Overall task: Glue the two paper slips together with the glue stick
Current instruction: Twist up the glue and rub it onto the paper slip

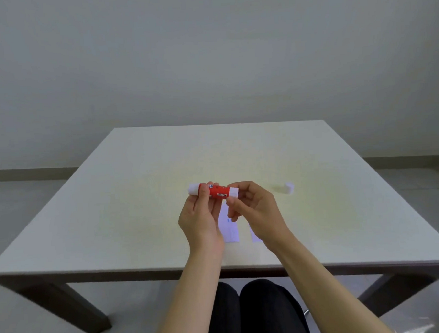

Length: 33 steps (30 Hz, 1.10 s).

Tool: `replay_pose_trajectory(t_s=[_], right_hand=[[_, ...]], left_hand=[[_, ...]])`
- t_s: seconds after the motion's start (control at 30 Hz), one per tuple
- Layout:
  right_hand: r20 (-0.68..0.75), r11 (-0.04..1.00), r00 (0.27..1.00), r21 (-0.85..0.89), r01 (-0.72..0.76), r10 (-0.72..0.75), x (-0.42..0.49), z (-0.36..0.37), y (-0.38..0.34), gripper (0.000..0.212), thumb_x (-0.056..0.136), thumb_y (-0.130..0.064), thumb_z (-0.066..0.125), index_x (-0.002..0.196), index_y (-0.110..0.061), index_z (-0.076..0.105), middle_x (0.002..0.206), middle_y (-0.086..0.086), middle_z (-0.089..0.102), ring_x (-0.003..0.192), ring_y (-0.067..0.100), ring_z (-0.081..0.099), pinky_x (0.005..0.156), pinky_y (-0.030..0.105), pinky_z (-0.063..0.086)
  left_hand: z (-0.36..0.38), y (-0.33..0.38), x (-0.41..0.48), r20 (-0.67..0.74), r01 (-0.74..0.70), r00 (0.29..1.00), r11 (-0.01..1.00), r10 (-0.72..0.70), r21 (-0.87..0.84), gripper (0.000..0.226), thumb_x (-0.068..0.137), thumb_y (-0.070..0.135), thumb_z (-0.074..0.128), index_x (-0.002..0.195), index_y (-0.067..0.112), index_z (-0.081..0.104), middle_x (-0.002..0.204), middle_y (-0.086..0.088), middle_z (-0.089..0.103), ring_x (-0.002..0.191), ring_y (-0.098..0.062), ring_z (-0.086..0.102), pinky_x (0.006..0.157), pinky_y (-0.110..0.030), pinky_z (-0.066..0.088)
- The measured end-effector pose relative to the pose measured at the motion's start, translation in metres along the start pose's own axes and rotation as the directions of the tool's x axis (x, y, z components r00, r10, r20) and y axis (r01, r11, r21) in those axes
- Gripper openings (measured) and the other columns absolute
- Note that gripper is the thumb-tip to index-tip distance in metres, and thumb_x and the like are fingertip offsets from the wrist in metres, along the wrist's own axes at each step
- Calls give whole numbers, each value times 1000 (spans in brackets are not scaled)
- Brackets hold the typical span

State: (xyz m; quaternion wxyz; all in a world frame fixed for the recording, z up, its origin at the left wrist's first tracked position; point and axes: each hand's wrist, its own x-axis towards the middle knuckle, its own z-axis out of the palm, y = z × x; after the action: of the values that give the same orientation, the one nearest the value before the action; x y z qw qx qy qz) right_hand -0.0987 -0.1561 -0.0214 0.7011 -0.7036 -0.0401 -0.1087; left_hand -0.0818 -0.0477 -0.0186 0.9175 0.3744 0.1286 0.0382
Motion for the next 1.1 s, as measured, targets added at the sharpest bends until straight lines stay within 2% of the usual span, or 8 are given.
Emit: replay_pose_trajectory(t_s=[0.23,0.33,0.43,0.6,0.8,0.97,1.03,1.1], right_hand=[[-152,907,896,117,-404,418,-1,5,-9,45,94,-34,38,54,-14,38,38,-8,31,33,11,22,34,18,20],[-113,971,965,8,-239,238,-3,4,-8,31,95,-34,48,80,-10,62,54,-1,55,38,11,45,38,18,37],[-56,998,997,-43,-54,52,-6,4,-8,16,95,-17,52,104,-7,60,68,6,59,50,12,55,45,20,45],[-44,854,866,200,-480,497,-2,5,-10,50,95,-46,42,59,-13,52,46,-3,38,35,11,29,35,19,21],[-98,985,994,-167,-53,37,-10,5,-3,13,92,-21,57,99,-9,58,62,5,55,44,8,51,44,19,40],[-45,864,866,113,-490,497,-8,6,-12,53,95,-49,39,61,-10,50,46,-2,36,34,11,27,34,18,21],[-82,905,902,28,-424,425,-9,7,-12,53,94,-50,41,64,-8,56,50,1,40,34,10,31,34,16,25],[-111,965,981,-191,-177,158,-13,8,-9,28,92,-36,52,96,-11,63,62,2,52,40,6,44,42,14,36]], left_hand=[[5,-4,-5,172,-90,983,989,70,113,12,82,11,68,94,9,72,87,0,78,92,-15,73,72,-19,56],[2,-2,0,124,-92,989,992,80,87,12,83,12,69,93,8,72,86,-1,78,92,-18,72,73,-21,57],[-1,2,6,114,-91,990,993,81,80,10,83,13,69,90,8,72,86,-1,77,91,-18,72,73,-23,57],[-6,0,3,182,-84,981,989,61,119,14,84,13,68,97,9,71,90,-1,78,93,-15,72,75,-21,57],[-9,1,5,141,-54,989,991,37,121,10,82,17,70,88,11,74,89,-2,78,91,-17,73,73,-21,57],[-12,-1,3,197,-35,980,992,11,119,16,83,15,69,97,8,71,92,-4,78,95,-19,72,74,-23,58],[-11,0,3,193,-28,981,993,6,110,15,82,15,70,95,9,72,91,-4,78,93,-18,73,72,-22,57],[-9,2,4,166,-34,986,992,14,120,10,81,16,70,89,11,74,89,-3,78,90,-17,73,72,-22,57]])
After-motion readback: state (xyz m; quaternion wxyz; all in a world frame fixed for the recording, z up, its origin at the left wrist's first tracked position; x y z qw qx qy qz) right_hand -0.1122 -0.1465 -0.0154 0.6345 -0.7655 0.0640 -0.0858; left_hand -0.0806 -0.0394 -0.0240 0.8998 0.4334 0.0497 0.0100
